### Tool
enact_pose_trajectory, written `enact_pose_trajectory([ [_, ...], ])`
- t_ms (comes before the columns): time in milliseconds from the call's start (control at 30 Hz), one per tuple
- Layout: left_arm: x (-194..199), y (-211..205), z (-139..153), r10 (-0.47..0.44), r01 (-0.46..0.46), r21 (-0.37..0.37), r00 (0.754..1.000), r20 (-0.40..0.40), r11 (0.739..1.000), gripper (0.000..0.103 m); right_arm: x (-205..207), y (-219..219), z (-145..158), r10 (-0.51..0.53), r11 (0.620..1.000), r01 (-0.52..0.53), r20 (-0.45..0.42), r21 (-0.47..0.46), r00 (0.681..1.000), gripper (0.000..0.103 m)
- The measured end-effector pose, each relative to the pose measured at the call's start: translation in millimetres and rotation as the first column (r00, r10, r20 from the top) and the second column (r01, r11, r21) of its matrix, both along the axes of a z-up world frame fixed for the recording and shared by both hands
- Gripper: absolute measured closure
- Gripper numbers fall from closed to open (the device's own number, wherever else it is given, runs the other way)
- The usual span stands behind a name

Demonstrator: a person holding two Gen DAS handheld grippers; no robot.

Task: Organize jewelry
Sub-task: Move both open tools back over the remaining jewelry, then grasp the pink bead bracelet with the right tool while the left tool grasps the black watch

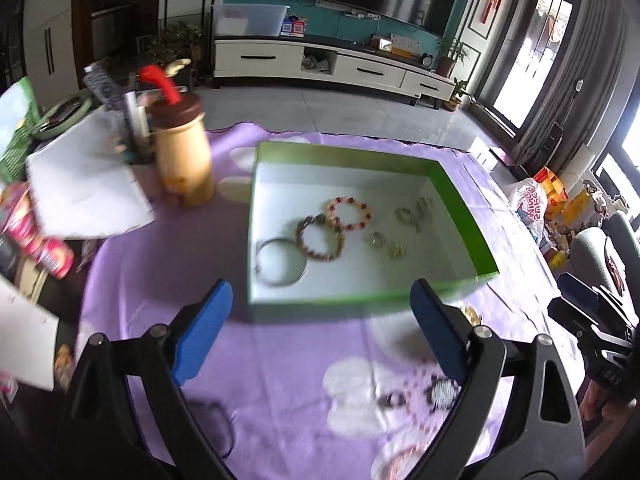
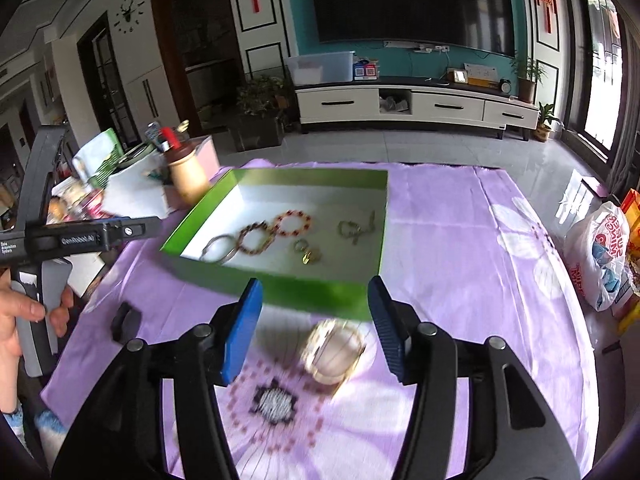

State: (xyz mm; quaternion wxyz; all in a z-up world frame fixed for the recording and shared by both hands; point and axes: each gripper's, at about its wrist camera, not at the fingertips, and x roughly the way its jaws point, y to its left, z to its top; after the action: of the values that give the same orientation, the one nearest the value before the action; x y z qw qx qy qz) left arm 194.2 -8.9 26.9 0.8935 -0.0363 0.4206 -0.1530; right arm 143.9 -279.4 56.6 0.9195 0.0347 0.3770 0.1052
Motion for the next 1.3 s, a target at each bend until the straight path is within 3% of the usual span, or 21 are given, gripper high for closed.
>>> enact_pose_trajectory([
  [367,-95,64,-25,0.068,-0.067,0.022,0.997,-0.030,0.998,0.010,-68,31,-13,0.085,0.996,-0.085,-0.046,0.006,0.995,0.047],
  [700,-150,66,-53,0.053,-0.051,0.037,0.998,-0.036,0.998,0.010,-108,64,-63,0.172,0.985,-0.171,-0.168,0.017,0.971,0.047],
  [867,-161,64,-64,0.021,-0.020,0.023,0.999,-0.041,1.000,0.010,-110,73,-92,0.160,0.987,-0.157,-0.232,0.031,0.959,0.048],
  [1100,-164,71,-75,0.036,-0.035,0.013,0.997,-0.067,0.999,0.010,-96,87,-116,0.088,0.996,-0.092,-0.264,0.000,0.960,0.072],
  [1300,-159,76,-78,0.039,-0.040,-0.017,0.997,-0.068,0.999,0.010,-88,105,-121,0.060,0.986,-0.091,-0.214,-0.141,0.975,0.093],
])
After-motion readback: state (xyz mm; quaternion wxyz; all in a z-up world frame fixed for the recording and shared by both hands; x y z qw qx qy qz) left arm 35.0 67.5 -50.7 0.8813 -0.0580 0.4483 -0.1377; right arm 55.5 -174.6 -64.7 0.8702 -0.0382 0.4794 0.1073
